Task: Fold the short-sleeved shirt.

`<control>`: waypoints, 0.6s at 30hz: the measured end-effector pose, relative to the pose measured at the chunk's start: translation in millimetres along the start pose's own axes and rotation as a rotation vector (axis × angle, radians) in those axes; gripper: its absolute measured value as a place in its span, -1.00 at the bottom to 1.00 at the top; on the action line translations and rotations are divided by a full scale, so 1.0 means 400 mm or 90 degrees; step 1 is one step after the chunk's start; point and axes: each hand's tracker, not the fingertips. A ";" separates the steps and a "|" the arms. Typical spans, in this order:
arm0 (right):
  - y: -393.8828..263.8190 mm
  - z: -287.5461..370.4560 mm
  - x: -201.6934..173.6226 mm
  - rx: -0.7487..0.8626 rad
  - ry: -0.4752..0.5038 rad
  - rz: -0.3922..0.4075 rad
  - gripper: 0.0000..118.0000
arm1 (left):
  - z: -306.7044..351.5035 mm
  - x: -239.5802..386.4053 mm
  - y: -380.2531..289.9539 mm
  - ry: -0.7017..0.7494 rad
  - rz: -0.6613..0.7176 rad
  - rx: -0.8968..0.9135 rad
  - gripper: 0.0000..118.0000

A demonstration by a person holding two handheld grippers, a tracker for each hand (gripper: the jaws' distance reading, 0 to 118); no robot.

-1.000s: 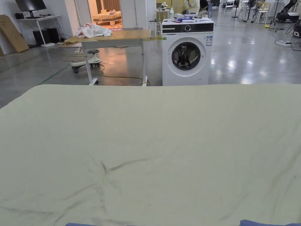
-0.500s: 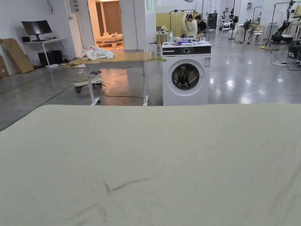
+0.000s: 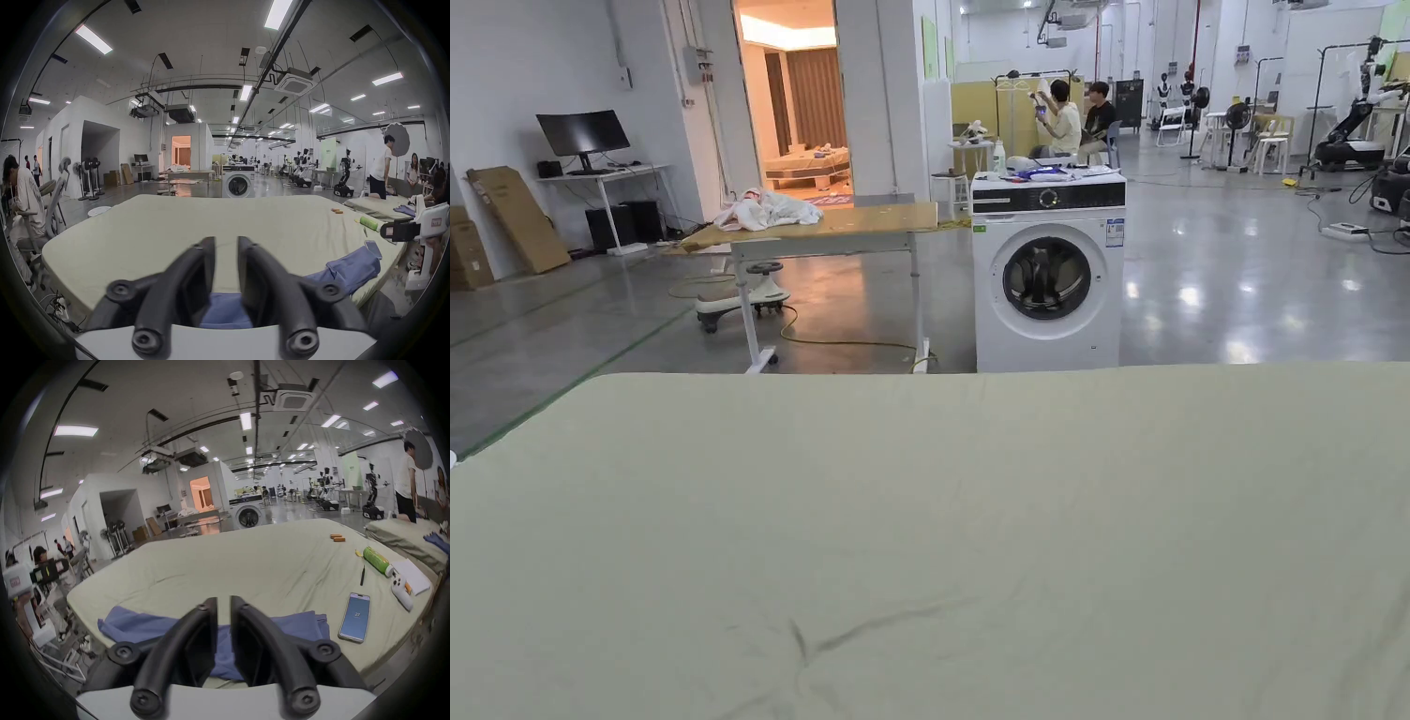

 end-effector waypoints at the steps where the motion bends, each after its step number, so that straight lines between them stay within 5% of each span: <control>1: -0.003 -0.001 -0.009 -0.006 0.005 0.012 -0.92 | -0.001 -0.002 -0.003 0.000 0.007 0.000 -1.00; 5: -0.013 -0.006 -0.029 -0.009 0.008 0.042 -1.00 | 0.002 -0.019 -0.004 -0.023 0.054 0.003 -1.00; 11: -0.006 -0.012 -0.020 0.000 0.014 0.012 -1.00 | -0.006 -0.036 -0.012 -0.016 0.047 -0.007 -1.00; 16: -0.013 -0.006 -0.010 -0.001 0.011 -0.002 -1.00 | -0.037 -0.097 -0.046 0.024 0.122 -0.060 -1.00; 18: -0.024 -0.002 -0.003 -0.010 0.010 -0.003 -1.00 | -0.065 -0.143 -0.085 0.029 0.153 -0.104 -0.75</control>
